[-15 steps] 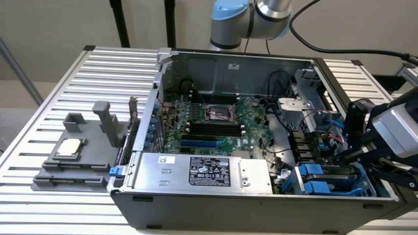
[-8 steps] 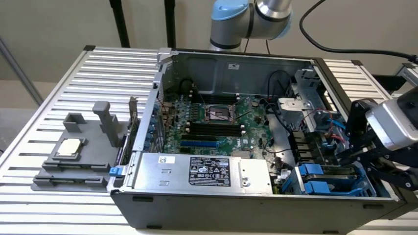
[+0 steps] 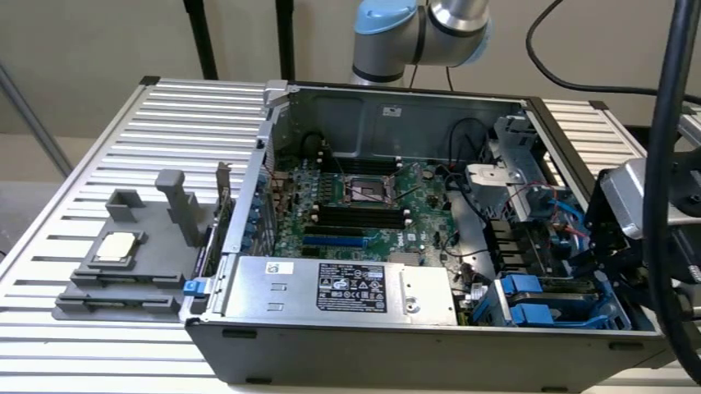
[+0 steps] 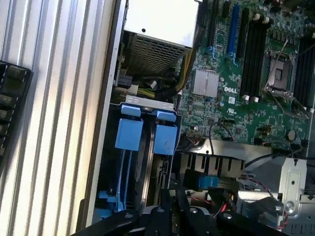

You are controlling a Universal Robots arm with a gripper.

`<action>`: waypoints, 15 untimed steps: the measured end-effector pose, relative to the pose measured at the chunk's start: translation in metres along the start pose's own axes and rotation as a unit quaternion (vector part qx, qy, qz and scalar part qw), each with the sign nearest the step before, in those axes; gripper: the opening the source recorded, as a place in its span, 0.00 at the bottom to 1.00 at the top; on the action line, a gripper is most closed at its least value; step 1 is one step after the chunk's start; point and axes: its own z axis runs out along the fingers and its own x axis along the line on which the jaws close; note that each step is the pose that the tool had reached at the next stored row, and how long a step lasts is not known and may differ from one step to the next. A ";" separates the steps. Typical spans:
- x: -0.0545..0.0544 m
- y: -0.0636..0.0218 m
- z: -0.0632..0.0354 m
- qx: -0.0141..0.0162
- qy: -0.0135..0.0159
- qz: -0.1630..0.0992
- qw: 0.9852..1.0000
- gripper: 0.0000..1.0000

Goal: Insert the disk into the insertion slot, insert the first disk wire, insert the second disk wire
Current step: 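Insert the first disk wire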

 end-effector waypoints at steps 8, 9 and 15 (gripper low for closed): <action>0.000 0.0059 0.0015 0.007 0.005 0.027 1.000 0.16; 0.000 0.0070 0.0016 0.007 0.007 0.028 1.000 0.16; -0.001 0.0104 0.0017 0.008 0.021 0.034 0.999 0.16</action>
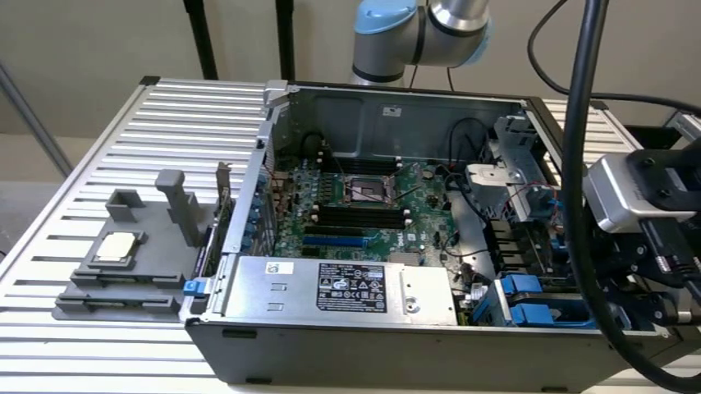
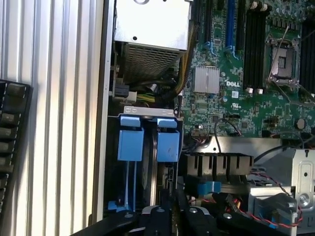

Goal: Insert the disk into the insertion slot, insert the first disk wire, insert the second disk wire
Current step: 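Insert the first disk wire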

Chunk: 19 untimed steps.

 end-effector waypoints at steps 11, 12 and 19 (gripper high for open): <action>-0.007 0.0002 0.0027 0.003 0.005 0.013 1.000 0.16; -0.007 0.0002 0.0030 0.003 0.006 0.016 1.000 0.16; -0.007 0.0002 0.0047 0.007 0.011 0.031 0.999 0.16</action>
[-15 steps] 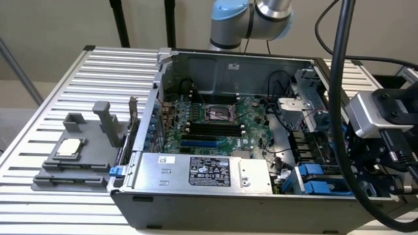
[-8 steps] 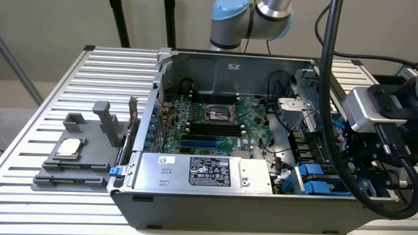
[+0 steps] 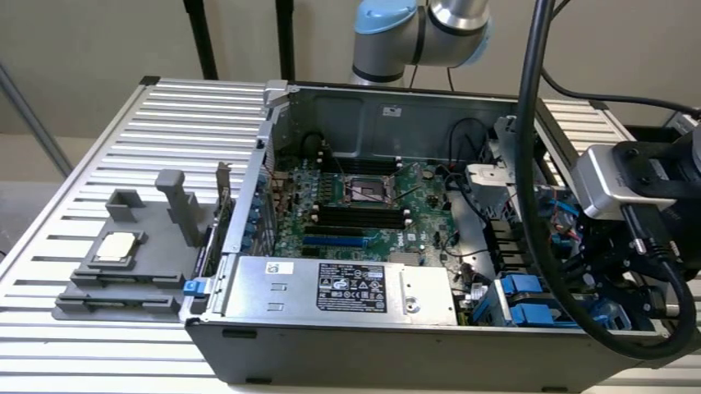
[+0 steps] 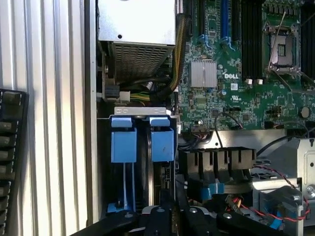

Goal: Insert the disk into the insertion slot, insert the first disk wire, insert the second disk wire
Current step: 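Insert the first disk wire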

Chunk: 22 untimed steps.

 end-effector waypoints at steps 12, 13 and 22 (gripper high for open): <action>0.000 0.0000 0.0022 0.000 0.006 0.000 1.000 0.16; 0.000 0.0001 0.0023 0.000 0.006 0.000 1.000 0.16; -0.003 0.0002 0.0030 0.001 0.009 0.001 1.000 0.16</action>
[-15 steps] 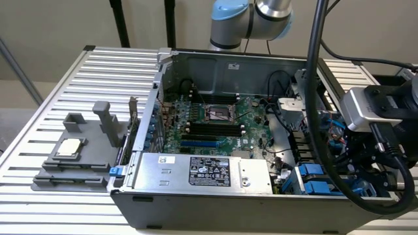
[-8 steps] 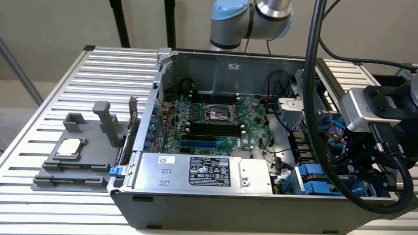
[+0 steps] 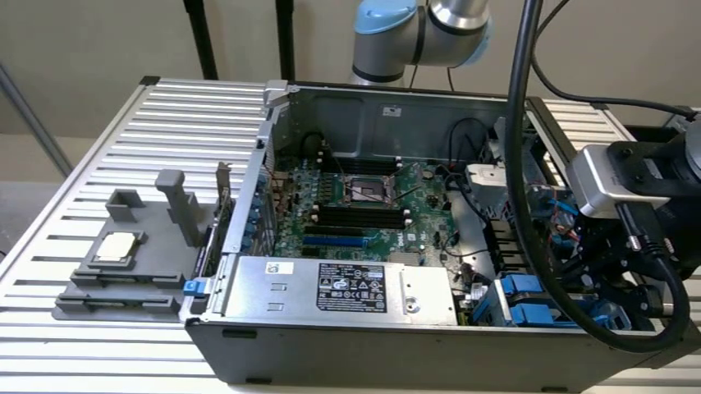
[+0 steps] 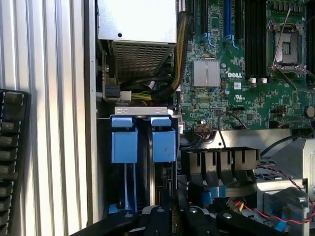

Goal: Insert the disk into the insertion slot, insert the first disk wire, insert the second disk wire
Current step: 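Insert the first disk wire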

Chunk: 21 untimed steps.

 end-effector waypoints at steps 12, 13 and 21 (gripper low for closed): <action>-0.001 -0.0005 0.0015 0.000 0.008 0.000 1.000 0.16; -0.001 -0.0006 0.0014 0.000 0.009 0.000 1.000 0.16; -0.001 -0.0006 0.0021 0.001 0.013 0.000 1.000 0.16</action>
